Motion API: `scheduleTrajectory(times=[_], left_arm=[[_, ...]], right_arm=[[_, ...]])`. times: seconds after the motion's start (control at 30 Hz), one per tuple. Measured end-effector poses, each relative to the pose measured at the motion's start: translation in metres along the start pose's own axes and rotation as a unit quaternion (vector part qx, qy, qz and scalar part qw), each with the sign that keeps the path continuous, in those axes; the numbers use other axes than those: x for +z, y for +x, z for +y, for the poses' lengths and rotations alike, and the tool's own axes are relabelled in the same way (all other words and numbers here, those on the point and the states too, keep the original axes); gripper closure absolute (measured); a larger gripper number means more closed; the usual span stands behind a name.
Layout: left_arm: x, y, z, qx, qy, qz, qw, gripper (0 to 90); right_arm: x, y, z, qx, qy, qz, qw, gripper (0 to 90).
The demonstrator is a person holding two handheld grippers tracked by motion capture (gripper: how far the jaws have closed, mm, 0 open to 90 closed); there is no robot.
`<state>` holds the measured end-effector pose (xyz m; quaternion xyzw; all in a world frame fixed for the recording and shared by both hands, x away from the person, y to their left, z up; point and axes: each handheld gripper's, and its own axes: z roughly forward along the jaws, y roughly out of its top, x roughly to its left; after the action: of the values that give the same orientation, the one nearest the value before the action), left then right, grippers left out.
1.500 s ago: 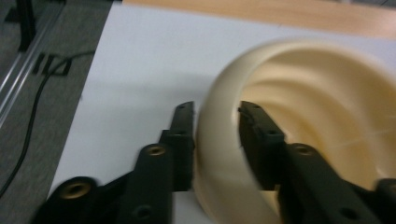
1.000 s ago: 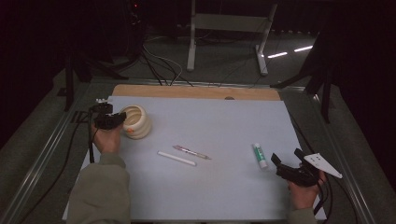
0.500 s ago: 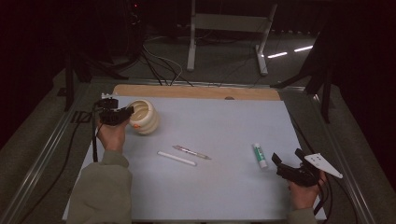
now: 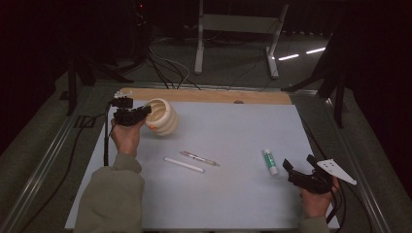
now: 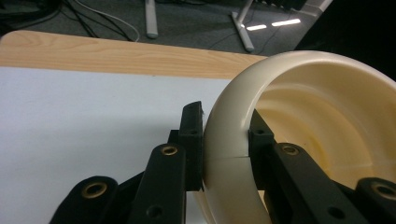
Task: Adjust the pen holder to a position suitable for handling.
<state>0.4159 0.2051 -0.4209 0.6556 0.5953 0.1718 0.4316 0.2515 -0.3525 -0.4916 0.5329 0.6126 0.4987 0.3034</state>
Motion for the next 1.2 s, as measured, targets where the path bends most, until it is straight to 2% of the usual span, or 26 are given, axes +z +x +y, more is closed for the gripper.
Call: scheduleTrajectory(times=[0.27,0.37,0.5,0.73,1.07,1.2], left_arm=[[0.006,-0.016,0.003,0.012,0.001,-0.017,0.9998,75.6],[0.01,-0.027,0.003,0.02,0.004,-0.026,0.9994,75.5],[0.015,-0.038,0.003,0.031,0.006,-0.039,0.9987,75.5],[0.025,-0.057,-0.002,0.037,0.01,-0.064,0.9972,75.5],[0.04,-0.08,-0.009,0.056,0.022,-0.075,0.9954,75.4],[0.051,-0.092,-0.015,0.065,0.032,-0.083,0.9939,75.4]], right_arm=[[0.0,0.0,0.0,0.0,0.0,-0.001,1.0,0.0],[0.0,0.001,0.0,-0.003,0.002,-0.001,1.0,0.0],[0.0,0.002,0.0,-0.006,0.004,-0.003,1.0,0.0],[0.0,0.003,0.001,-0.007,0.006,-0.005,0.9999,0.0],[-0.004,0.004,0.003,-0.013,-0.004,-0.011,0.9998,0.0],[-0.004,0.005,0.003,-0.014,-0.004,-0.011,0.9998,0.0]])
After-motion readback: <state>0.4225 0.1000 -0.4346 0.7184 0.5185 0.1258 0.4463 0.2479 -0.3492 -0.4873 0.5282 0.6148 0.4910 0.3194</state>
